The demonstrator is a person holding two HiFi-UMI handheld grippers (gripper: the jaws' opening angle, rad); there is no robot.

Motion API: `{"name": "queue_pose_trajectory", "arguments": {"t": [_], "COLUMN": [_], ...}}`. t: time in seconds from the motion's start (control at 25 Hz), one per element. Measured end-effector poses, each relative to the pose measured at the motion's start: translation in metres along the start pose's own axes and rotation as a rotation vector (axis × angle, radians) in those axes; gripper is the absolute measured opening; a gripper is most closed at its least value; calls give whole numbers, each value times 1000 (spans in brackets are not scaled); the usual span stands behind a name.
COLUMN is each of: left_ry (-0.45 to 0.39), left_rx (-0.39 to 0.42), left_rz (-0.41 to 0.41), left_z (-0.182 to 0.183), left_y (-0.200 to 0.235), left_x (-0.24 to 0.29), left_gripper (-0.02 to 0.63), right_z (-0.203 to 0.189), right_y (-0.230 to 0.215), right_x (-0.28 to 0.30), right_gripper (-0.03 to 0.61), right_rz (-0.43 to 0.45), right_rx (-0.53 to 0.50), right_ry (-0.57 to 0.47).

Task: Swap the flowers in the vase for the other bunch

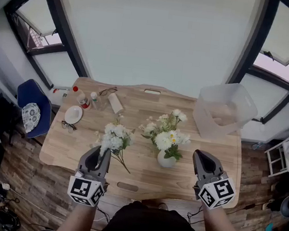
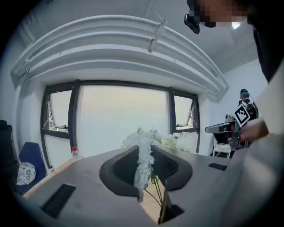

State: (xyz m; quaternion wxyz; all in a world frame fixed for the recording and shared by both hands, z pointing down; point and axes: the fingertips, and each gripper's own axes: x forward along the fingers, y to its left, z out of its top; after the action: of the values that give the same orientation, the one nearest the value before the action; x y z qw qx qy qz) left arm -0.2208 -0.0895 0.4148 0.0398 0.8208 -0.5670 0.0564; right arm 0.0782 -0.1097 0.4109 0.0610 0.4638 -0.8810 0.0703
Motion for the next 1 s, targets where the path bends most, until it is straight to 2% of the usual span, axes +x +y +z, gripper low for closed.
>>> {"name": "queue_pose_trajectory", "arguments": {"t": [0.4, 0.68, 0.72, 0.76, 0.8, 1.0], "left_ry": [2, 10, 11, 13, 14, 21], "left_rx": [-6, -15, -17, -18, -19, -29], "left_rz": [-21, -28, -28, -28, -30, -41], "left_z": [-1, -6, -7, -8, -8, -11], "left_y": [-2, 4, 6, 7, 8, 11], "left_x": [15, 26, 27, 29, 31, 43], "left_gripper": [81, 81, 81, 81, 81, 81], "right_z": [-1, 2, 2, 2, 2, 3], "right_y": [1, 24, 27, 31, 34, 46], "right_x": [7, 28, 32, 36, 40, 60], "right_gripper": [25, 36, 99, 212, 260, 339], "right_rz": [17, 103, 118, 133, 145, 175], "right_rx": [9, -54, -55, -56, -61, -124], "right_ry": [2, -7, -5, 0, 4, 34]}}
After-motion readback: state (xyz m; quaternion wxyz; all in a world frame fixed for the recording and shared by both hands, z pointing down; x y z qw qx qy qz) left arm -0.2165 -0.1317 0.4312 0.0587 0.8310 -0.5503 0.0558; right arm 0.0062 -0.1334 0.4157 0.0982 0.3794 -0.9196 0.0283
